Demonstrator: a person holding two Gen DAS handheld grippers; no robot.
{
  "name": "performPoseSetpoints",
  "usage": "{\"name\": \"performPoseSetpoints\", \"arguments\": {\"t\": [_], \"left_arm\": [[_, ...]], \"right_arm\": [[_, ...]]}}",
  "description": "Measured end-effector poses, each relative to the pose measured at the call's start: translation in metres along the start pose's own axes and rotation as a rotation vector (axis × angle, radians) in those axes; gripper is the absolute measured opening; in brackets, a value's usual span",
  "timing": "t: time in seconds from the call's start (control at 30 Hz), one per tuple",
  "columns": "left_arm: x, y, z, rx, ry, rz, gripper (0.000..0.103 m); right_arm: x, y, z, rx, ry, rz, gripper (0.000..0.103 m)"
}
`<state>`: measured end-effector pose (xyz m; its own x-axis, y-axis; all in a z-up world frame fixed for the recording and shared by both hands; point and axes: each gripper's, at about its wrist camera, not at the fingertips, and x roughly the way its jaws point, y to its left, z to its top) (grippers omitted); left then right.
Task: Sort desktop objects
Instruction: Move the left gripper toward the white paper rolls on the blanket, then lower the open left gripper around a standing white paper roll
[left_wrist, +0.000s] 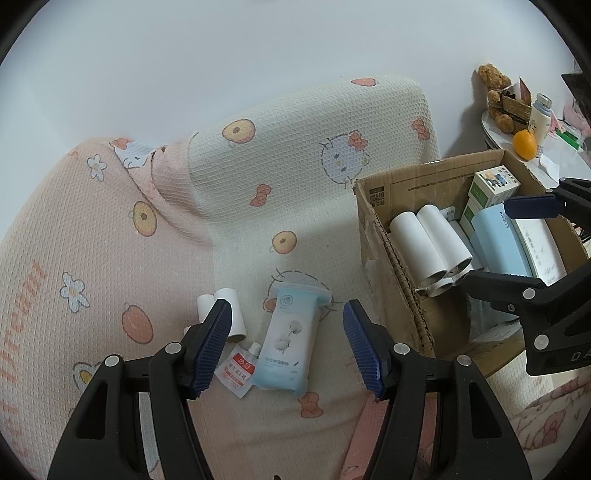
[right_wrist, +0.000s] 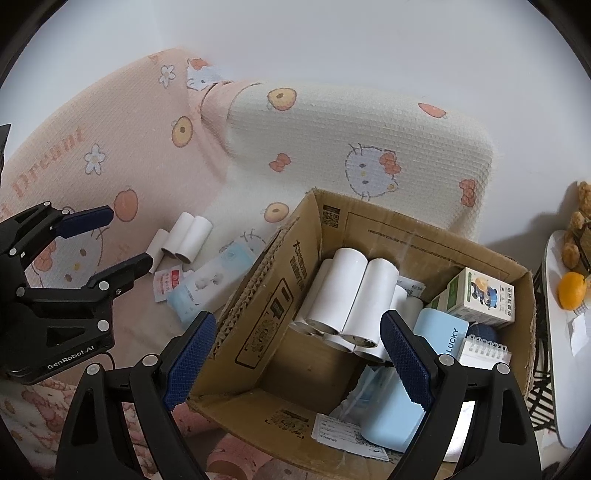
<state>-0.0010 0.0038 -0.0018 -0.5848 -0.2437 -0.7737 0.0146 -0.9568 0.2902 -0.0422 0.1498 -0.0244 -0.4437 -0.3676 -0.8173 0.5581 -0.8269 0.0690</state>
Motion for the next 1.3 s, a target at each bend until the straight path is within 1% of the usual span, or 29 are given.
{"name": "performPoseSetpoints", "arguments": {"t": [0.3,0.47,0.6,0.77,0.93,1.03,1.17,1.3], "left_arm": [[0.000,0.014,-0.003,-0.040,-0.004,0.001,0.067],[-0.001,0.028,-0.008,-0.090,-0.007,0.009,0.067],[-0.001,0.044,-0.014,-0.141,-0.015,0.030,0.067],[-0.001,0.070,-0.026,-0.224,-0.019,0.069,0.067],[0.002,0.102,-0.042,-0.303,-0.008,0.122,0.067],[0.005,0.120,-0.054,-0.344,0.003,0.140,0.067],[0.010,0.139,-0.067,-0.385,0.019,0.157,0.067],[0.017,0.156,-0.078,-0.424,0.031,0.129,0.067]], "right_arm": [[-0.003,0.008,0.005,-0.028,-0.007,-0.060,0.089],[-0.005,0.020,0.011,-0.067,-0.022,-0.084,0.089],[-0.004,0.035,0.017,-0.111,-0.027,-0.091,0.089],[0.001,0.060,0.027,-0.172,-0.027,-0.039,0.089],[0.007,0.093,0.038,-0.239,-0.029,0.025,0.089],[0.011,0.114,0.044,-0.287,-0.035,0.063,0.089],[0.018,0.137,0.052,-0.331,-0.028,0.123,0.089],[0.032,0.150,0.061,-0.322,-0.005,0.231,0.089]]}}
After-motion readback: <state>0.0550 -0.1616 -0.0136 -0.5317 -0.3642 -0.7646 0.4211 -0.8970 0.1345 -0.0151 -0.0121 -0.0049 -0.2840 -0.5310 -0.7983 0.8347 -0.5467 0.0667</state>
